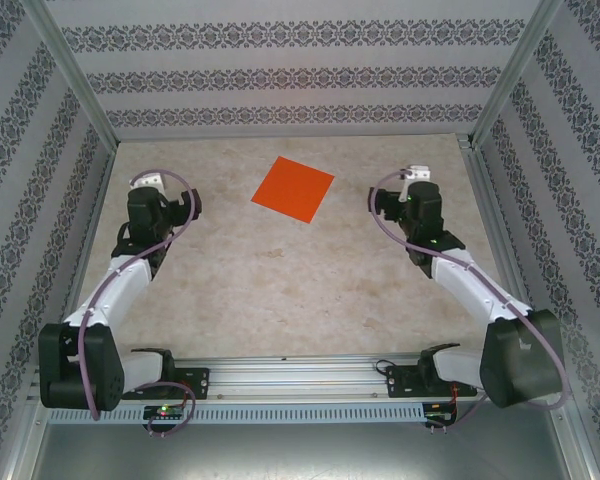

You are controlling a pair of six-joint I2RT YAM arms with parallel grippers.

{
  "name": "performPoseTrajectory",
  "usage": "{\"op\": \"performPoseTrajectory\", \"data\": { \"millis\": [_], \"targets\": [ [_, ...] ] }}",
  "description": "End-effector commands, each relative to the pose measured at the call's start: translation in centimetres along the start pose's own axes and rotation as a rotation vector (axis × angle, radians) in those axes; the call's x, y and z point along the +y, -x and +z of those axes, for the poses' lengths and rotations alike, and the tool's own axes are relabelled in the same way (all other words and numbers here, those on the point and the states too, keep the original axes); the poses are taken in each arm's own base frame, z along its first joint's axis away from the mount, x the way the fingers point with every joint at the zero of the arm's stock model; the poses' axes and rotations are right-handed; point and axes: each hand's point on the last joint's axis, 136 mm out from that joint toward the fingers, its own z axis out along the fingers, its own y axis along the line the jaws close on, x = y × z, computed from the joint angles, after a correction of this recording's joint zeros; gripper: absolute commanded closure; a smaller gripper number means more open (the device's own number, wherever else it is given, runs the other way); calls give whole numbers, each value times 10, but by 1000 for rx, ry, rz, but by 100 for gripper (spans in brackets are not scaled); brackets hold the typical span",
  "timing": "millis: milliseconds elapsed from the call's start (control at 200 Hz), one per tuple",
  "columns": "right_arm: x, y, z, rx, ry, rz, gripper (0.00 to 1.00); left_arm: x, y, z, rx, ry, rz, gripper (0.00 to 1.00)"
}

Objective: Fold a paper plane with a square sheet of paper (pick it up from the middle)
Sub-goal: Move the square sheet of paper to the center of the table.

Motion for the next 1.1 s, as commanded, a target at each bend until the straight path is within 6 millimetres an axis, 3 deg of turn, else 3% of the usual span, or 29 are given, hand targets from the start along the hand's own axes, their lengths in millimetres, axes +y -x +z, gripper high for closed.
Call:
{"op": "performPoseTrajectory", "data": {
  "millis": [0, 95, 225, 410, 540, 824, 1094],
  "targets": [
    [53, -19, 10, 149, 140, 93, 2, -2, -21, -11, 139, -2, -113, 0],
    [101, -30, 25, 259, 226, 107, 2, -10, -19, -15, 170, -33, -163, 0],
    [150, -52, 54, 391, 264, 149, 2, -20, -25, -14, 234, -79, -187, 0],
    [194, -78, 93, 512, 267, 208, 9, -25, -39, -12, 304, -104, -196, 0],
    [206, -97, 118, 591, 234, 246, 17, -26, -45, -12, 327, -111, -199, 0],
    [213, -125, 160, 678, 163, 225, 19, -29, -56, -8, 362, -131, -211, 0],
    [209, -156, 168, 765, 140, 204, 19, -30, -65, -3, 402, -133, -226, 0]
  ]
}}
